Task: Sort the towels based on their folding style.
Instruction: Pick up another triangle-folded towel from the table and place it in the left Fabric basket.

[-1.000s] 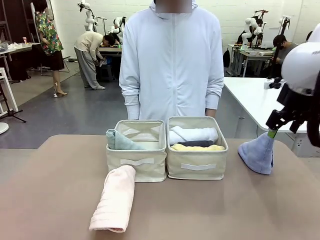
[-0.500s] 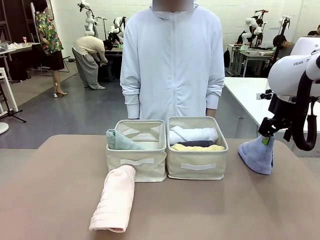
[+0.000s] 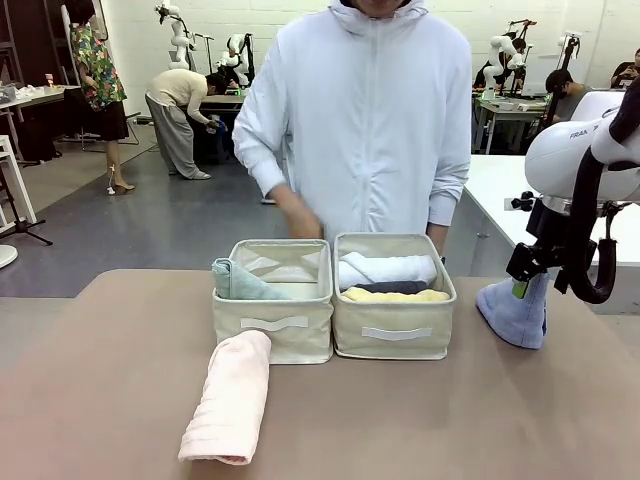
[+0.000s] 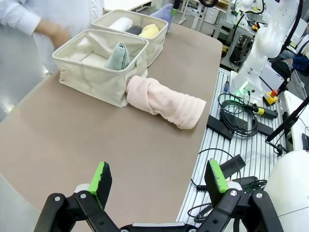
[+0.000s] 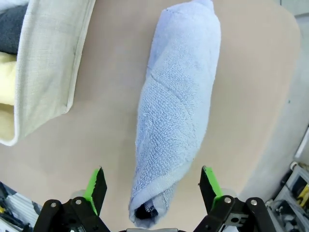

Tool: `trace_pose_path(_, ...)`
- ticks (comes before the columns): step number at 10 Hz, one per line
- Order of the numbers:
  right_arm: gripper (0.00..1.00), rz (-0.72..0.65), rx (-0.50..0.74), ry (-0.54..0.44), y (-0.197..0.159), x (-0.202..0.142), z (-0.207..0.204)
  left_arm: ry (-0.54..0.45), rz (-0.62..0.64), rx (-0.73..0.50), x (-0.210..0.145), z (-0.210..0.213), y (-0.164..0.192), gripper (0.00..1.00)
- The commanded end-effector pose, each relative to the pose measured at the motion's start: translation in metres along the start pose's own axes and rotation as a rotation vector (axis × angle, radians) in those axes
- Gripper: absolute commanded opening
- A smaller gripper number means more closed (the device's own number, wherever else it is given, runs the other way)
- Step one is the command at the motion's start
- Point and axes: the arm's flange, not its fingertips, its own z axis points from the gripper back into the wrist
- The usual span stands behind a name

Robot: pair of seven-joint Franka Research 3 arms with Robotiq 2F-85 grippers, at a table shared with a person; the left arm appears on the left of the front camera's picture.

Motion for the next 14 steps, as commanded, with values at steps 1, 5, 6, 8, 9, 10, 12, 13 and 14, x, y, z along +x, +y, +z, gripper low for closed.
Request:
trace_pose_path(1, 0.41, 0.030, 0.015, 0.000, -0.002, 0.003, 0.002, -0.022, -0.025, 0.001, 0.000, 0.001, 0.002, 1.00)
trace_pose_path(5, 0.00, 0.026, 0.022, -0.001, -0.001, 0.003, 0.002, -0.022, -0.025, 0.001, 0.000, 0.001, 0.002, 1.00)
trace_pose_path(6, 0.00, 0.029, 0.020, -0.001, 0.000, 0.002, 0.003, -0.022, -0.025, 0.001, 0.000, 0.001, 0.002, 1.00)
trace_pose_path(8, 0.00, 0.030, 0.018, -0.006, 0.001, 0.002, 0.004, -0.022, -0.025, 0.001, 0.000, 0.001, 0.002, 1.00)
trace_pose_path(9, 0.00, 0.030, 0.017, -0.009, 0.001, 0.001, 0.005, -0.022, -0.025, 0.001, 0.000, 0.001, 0.002, 1.00)
trace_pose_path(10, 0.00, 0.030, 0.015, -0.013, 0.002, 0.001, 0.006, -0.022, -0.025, 0.001, 0.000, 0.001, 0.002, 1.00)
trace_pose_path(12, 0.00, 0.048, -0.015, -0.028, 0.007, -0.006, 0.019, -0.022, -0.025, 0.001, 0.000, 0.001, 0.002, 1.00)
trace_pose_path(13, 0.00, 0.133, -0.024, 0.028, 0.019, -0.013, 0.035, -0.022, -0.025, 0.001, 0.000, 0.001, 0.002, 1.00)
trace_pose_path(14, 0.00, 0.228, -0.006, 0.043, 0.033, -0.024, 0.062, -0.022, -0.025, 0.001, 0.000, 0.001, 0.002, 1.00)
